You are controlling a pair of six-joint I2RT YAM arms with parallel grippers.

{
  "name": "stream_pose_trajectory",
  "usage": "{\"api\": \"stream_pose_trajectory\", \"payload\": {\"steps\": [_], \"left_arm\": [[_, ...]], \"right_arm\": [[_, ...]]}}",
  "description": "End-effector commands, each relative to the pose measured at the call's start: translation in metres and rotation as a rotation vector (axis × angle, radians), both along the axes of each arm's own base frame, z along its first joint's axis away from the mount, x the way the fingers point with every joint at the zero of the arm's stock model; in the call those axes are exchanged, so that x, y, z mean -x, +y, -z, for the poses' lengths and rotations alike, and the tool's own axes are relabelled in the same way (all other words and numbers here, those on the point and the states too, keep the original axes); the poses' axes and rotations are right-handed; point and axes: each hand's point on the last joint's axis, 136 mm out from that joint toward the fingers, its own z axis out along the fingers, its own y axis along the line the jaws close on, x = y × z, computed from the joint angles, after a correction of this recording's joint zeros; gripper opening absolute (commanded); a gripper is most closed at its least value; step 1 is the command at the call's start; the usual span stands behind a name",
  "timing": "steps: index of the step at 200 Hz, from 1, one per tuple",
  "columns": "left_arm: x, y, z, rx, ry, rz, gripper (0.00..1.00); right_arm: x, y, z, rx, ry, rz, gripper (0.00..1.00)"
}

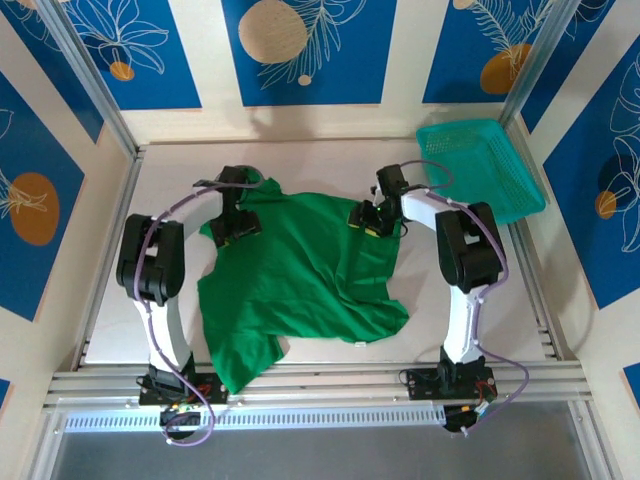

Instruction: Fold the inside-out t-shirt

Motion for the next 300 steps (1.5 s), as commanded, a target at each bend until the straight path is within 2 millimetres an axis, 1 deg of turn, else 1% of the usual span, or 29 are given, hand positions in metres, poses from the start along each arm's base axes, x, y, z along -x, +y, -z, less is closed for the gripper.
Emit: {"api": "stream_pose_trajectory", "payload": {"steps": [1, 19, 29, 38, 57, 72, 90, 102, 123, 136, 142, 155, 165, 175, 195, 205, 219, 230, 237, 250, 255, 256, 264, 265, 271, 274, 279, 285, 300], "left_arm": [[-0.021, 0.011, 0.006, 0.025, -0.010, -0.086, 0.70], [-0.041, 0.014, 0.009, -0.012, -0.021, -0.090, 0.61], [-0.052, 0.013, 0.017, -0.021, -0.011, -0.074, 0.59], [-0.062, 0.012, 0.025, -0.028, 0.010, -0.066, 0.54], [-0.082, -0.004, 0.045, 0.031, 0.048, -0.030, 0.46], [-0.097, -0.012, 0.052, 0.053, 0.058, -0.015, 0.44], [-0.114, -0.009, 0.053, 0.011, 0.053, 0.016, 0.43], [-0.131, -0.013, 0.047, 0.013, 0.023, 0.063, 0.42], [-0.159, -0.025, 0.040, 0.023, -0.054, 0.166, 0.43], [-0.175, -0.040, 0.037, 0.046, -0.129, 0.242, 0.43], [-0.182, -0.052, 0.035, 0.070, -0.173, 0.290, 0.43], [-0.182, -0.093, 0.036, 0.124, -0.229, 0.450, 0.43], [-0.178, -0.110, 0.036, 0.066, -0.242, 0.549, 0.44], [-0.174, -0.124, 0.033, 0.014, -0.260, 0.633, 0.47], [-0.167, -0.151, 0.013, 0.050, -0.312, 0.714, 0.61], [-0.165, -0.153, -0.004, 0.061, -0.340, 0.703, 0.66], [-0.164, -0.149, -0.036, 0.065, -0.396, 0.658, 0.71], [-0.158, -0.142, -0.061, 0.069, -0.435, 0.628, 0.74], [-0.152, -0.135, -0.080, 0.054, -0.452, 0.597, 0.76], [-0.131, -0.109, -0.101, -0.018, -0.423, 0.486, 0.76], [-0.119, -0.097, -0.100, -0.040, -0.392, 0.424, 0.76], [-0.118, -0.095, -0.103, -0.043, -0.394, 0.411, 0.76], [-0.096, -0.074, -0.099, -0.087, -0.349, 0.318, 0.76], [-0.093, -0.072, -0.097, -0.093, -0.341, 0.306, 0.76], [-0.077, -0.057, -0.096, -0.120, -0.331, 0.244, 0.76], [-0.070, -0.051, -0.091, -0.131, -0.322, 0.222, 0.76], [-0.057, -0.041, -0.088, -0.144, -0.318, 0.191, 0.76], [-0.043, -0.028, -0.083, -0.155, -0.309, 0.158, 0.76], [-0.012, 0.000, -0.066, -0.170, -0.270, 0.094, 0.76]], "right_arm": [[0.013, -0.021, 0.009, 0.088, 0.059, 0.034, 0.56], [0.026, -0.038, 0.016, 0.159, 0.090, 0.071, 0.56], [0.034, -0.038, 0.017, 0.156, 0.097, 0.064, 0.56], [0.043, -0.038, 0.017, 0.168, 0.113, 0.060, 0.55], [0.064, -0.037, 0.018, 0.234, 0.149, 0.032, 0.54], [0.082, -0.039, 0.019, 0.328, 0.177, 0.002, 0.54], [0.108, -0.041, 0.023, 0.381, 0.228, -0.034, 0.54], [0.126, -0.037, 0.025, 0.383, 0.262, -0.057, 0.53], [0.160, -0.006, 0.026, 0.329, 0.302, -0.139, 0.53], [0.179, 0.027, 0.026, 0.245, 0.332, -0.197, 0.53], [0.187, 0.045, 0.025, 0.190, 0.346, -0.221, 0.53], [0.200, 0.080, 0.024, 0.071, 0.374, -0.235, 0.53], [0.203, 0.103, 0.022, -0.014, 0.385, -0.228, 0.53], [0.201, 0.115, 0.020, -0.049, 0.386, -0.201, 0.53], [0.186, 0.124, 0.002, -0.090, 0.330, -0.157, 0.54], [0.174, 0.121, -0.016, -0.086, 0.255, -0.160, 0.55], [0.150, 0.108, -0.045, -0.041, 0.119, -0.167, 0.58], [0.124, 0.098, -0.069, -0.025, 0.004, -0.179, 0.60], [0.106, 0.091, -0.081, -0.022, -0.055, -0.183, 0.61], [0.063, 0.077, -0.098, -0.039, -0.135, -0.137, 0.61], [0.047, 0.076, -0.103, -0.055, -0.165, -0.130, 0.61], [0.043, 0.075, -0.104, -0.059, -0.173, -0.127, 0.61], [0.013, 0.073, -0.114, -0.088, -0.230, -0.115, 0.61], [0.011, 0.073, -0.111, -0.090, -0.227, -0.116, 0.61], [-0.009, 0.073, -0.112, -0.104, -0.258, -0.110, 0.61], [-0.021, 0.075, -0.119, -0.117, -0.284, -0.107, 0.60], [-0.036, 0.077, -0.117, -0.129, -0.295, -0.105, 0.60], [-0.056, 0.082, -0.124, -0.163, -0.324, -0.111, 0.60], [-0.096, 0.096, -0.129, -0.251, -0.336, -0.121, 0.56]]}}
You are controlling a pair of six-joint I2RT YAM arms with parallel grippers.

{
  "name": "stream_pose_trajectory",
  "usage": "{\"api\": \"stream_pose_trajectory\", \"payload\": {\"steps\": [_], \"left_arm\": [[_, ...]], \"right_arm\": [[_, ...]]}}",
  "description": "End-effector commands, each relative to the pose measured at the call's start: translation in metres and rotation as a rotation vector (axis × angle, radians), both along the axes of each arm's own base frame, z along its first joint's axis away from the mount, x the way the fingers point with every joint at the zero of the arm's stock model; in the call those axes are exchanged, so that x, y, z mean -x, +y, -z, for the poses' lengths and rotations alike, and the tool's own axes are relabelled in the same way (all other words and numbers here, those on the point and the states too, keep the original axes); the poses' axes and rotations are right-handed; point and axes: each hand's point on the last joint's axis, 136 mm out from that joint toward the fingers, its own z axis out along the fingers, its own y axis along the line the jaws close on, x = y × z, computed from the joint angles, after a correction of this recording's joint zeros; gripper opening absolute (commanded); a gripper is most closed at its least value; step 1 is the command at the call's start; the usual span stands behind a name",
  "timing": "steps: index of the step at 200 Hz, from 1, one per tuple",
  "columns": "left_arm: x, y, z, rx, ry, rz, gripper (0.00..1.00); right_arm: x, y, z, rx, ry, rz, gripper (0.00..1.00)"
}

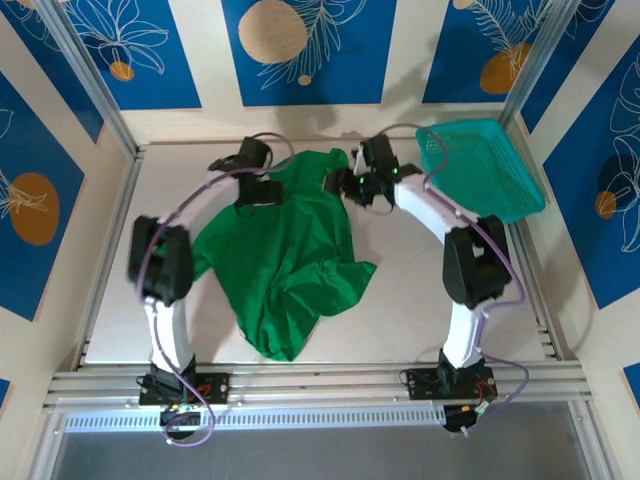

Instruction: Fold the inside-out t-shirt

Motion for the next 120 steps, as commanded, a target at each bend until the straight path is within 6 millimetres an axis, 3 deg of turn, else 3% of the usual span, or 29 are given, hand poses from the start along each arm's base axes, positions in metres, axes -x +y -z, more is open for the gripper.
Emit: {"api": "stream_pose_trajectory", "payload": {"steps": [1, 10, 28, 63, 94, 120], "left_arm": [[0.042, 0.056, 0.029, -0.057, 0.048, -0.230, 0.76], [0.057, 0.071, 0.039, -0.062, 0.079, -0.257, 0.75], [0.075, 0.095, 0.059, -0.045, 0.150, -0.301, 0.75], [0.068, 0.130, 0.083, -0.075, 0.185, -0.364, 0.74], [0.052, 0.142, 0.105, -0.065, 0.257, -0.399, 0.73], [0.039, 0.145, 0.123, -0.098, 0.362, -0.381, 0.71]], "right_arm": [[-0.049, 0.024, 0.013, -0.088, -0.032, -0.085, 0.55], [-0.069, 0.031, 0.010, -0.117, -0.046, -0.093, 0.55], [-0.102, 0.044, 0.026, -0.123, -0.062, -0.097, 0.54], [-0.137, 0.041, 0.074, -0.110, -0.002, -0.013, 0.52], [-0.140, -0.012, 0.113, 0.024, 0.105, 0.188, 0.51], [-0.126, -0.056, 0.121, 0.098, 0.136, 0.289, 0.51]]}}
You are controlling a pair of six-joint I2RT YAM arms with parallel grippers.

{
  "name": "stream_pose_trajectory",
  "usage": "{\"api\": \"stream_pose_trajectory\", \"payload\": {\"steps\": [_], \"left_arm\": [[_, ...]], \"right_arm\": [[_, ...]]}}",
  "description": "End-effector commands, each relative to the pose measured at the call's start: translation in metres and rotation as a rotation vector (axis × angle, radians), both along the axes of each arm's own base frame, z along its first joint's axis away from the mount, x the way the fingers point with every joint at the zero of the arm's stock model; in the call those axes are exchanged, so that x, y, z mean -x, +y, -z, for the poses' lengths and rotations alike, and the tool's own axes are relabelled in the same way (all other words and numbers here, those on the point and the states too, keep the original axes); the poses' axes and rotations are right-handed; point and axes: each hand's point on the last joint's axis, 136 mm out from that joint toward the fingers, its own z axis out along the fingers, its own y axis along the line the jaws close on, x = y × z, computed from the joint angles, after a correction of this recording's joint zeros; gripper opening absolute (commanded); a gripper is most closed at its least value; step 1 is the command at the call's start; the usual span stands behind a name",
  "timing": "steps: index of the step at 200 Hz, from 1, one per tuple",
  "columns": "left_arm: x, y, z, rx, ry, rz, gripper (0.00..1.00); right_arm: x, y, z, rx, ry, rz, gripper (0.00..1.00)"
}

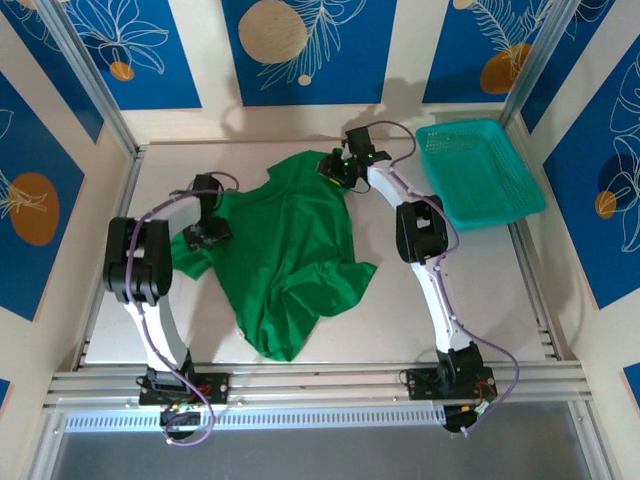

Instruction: Fold the inside-out t-shirt

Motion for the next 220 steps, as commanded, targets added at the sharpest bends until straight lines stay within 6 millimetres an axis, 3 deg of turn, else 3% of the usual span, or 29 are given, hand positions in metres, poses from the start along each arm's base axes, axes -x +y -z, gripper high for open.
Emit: {"api": "stream_pose_trajectory", "payload": {"steps": [1, 15, 53, 83, 98, 106, 121, 135, 154, 172, 197, 220], "left_arm": [[-0.009, 0.008, 0.018, -0.017, 0.092, 0.002, 0.71], [-0.014, 0.019, 0.025, -0.063, 0.116, -0.025, 0.71], [-0.037, 0.025, 0.031, -0.009, 0.091, -0.068, 0.69], [-0.062, 0.014, 0.030, 0.082, 0.026, -0.023, 0.71], [-0.074, 0.005, 0.019, 0.136, -0.026, 0.008, 0.82], [-0.080, -0.002, 0.007, 0.162, -0.050, 0.042, 0.86], [-0.084, -0.013, -0.026, 0.189, -0.097, 0.094, 0.90], [-0.080, -0.026, -0.069, 0.179, -0.173, 0.168, 0.91], [-0.055, -0.051, -0.123, 0.156, -0.262, 0.279, 0.88], [-0.014, -0.092, -0.150, 0.152, -0.306, 0.425, 0.85], [0.059, -0.157, -0.145, 0.156, -0.296, 0.675, 0.85], [0.120, -0.199, -0.123, 0.217, -0.290, 0.826, 0.85]], "right_arm": [[0.008, -0.060, -0.003, 0.103, 0.053, 0.157, 0.51], [0.018, -0.083, -0.002, 0.132, 0.061, 0.193, 0.53], [0.040, -0.132, 0.002, 0.108, 0.093, 0.232, 0.54], [0.050, -0.141, -0.011, 0.027, 0.053, 0.185, 0.55], [0.057, -0.128, -0.037, -0.065, 0.045, 0.118, 0.55], [0.066, -0.114, -0.061, -0.114, 0.025, 0.057, 0.55], [0.098, -0.091, -0.104, -0.127, -0.020, -0.039, 0.56], [0.136, -0.085, -0.130, -0.037, -0.045, -0.057, 0.57], [0.195, -0.084, -0.145, 0.045, -0.032, -0.057, 0.58], [0.265, -0.069, -0.134, 0.046, 0.040, -0.155, 0.58], [0.348, -0.087, -0.087, 0.164, 0.204, -0.107, 0.57], [0.394, -0.096, -0.053, 0.071, 0.354, 0.014, 0.51]]}}
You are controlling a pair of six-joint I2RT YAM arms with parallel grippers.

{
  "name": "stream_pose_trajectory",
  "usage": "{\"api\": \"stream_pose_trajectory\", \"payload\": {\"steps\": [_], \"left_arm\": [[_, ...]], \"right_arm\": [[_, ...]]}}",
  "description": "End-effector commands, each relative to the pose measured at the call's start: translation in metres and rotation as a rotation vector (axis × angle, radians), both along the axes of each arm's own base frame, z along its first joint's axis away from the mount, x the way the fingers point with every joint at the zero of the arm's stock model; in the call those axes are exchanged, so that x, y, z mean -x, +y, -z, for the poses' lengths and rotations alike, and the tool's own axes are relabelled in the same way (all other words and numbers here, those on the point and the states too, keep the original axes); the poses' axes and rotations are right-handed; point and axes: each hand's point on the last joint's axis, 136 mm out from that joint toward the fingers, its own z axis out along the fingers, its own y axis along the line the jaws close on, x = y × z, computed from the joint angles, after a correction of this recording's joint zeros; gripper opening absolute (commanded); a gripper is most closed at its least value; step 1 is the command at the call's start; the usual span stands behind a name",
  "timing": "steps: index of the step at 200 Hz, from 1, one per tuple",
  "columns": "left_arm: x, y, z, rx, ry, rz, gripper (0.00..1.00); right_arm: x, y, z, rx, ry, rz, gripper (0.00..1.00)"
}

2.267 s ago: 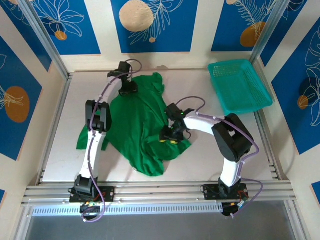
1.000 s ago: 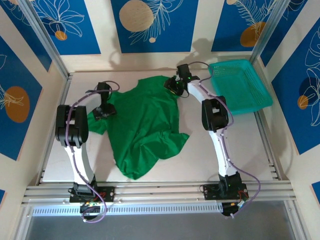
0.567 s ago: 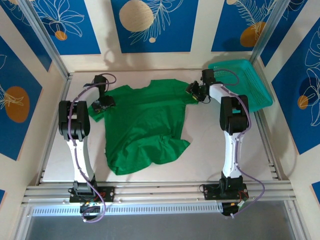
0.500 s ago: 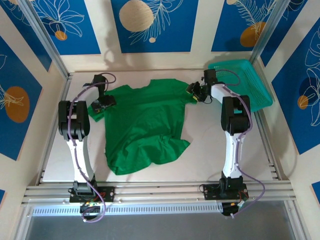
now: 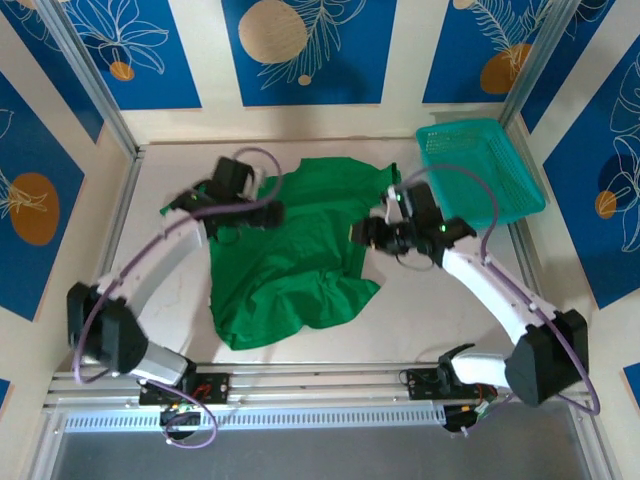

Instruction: Fold the inside-out t-shirt

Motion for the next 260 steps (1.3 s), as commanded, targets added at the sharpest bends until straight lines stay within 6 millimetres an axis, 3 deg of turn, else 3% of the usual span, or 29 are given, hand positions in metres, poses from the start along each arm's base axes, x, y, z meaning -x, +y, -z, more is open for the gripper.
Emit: {"api": "stream_pose_trajectory", "payload": {"steps": [1, 16, 43, 94, 136, 178, 260], "left_arm": [[0.058, -0.015, 0.060, -0.068, 0.115, 0.139, 0.85], [0.087, -0.027, 0.072, -0.072, 0.103, 0.224, 0.82], [0.116, -0.029, 0.091, -0.106, 0.078, 0.286, 0.78], [0.140, -0.048, 0.112, -0.156, 0.088, 0.371, 0.69], [0.147, -0.052, 0.121, -0.199, 0.062, 0.392, 0.66], [0.150, -0.060, 0.113, -0.201, 0.040, 0.415, 0.64], [0.152, -0.080, 0.114, -0.185, 0.007, 0.463, 0.64]], "right_arm": [[0.059, -0.030, 0.071, 0.061, 0.319, 0.181, 0.50], [0.075, -0.017, 0.079, -0.013, 0.376, 0.197, 0.48], [0.088, -0.003, 0.106, -0.057, 0.413, 0.280, 0.44], [0.069, 0.000, 0.114, -0.040, 0.389, 0.356, 0.43], [0.062, 0.008, 0.124, -0.030, 0.400, 0.339, 0.41], [0.038, -0.030, 0.115, 0.048, 0.296, 0.325, 0.41], [0.036, -0.033, 0.135, 0.017, 0.313, 0.306, 0.40]]}}
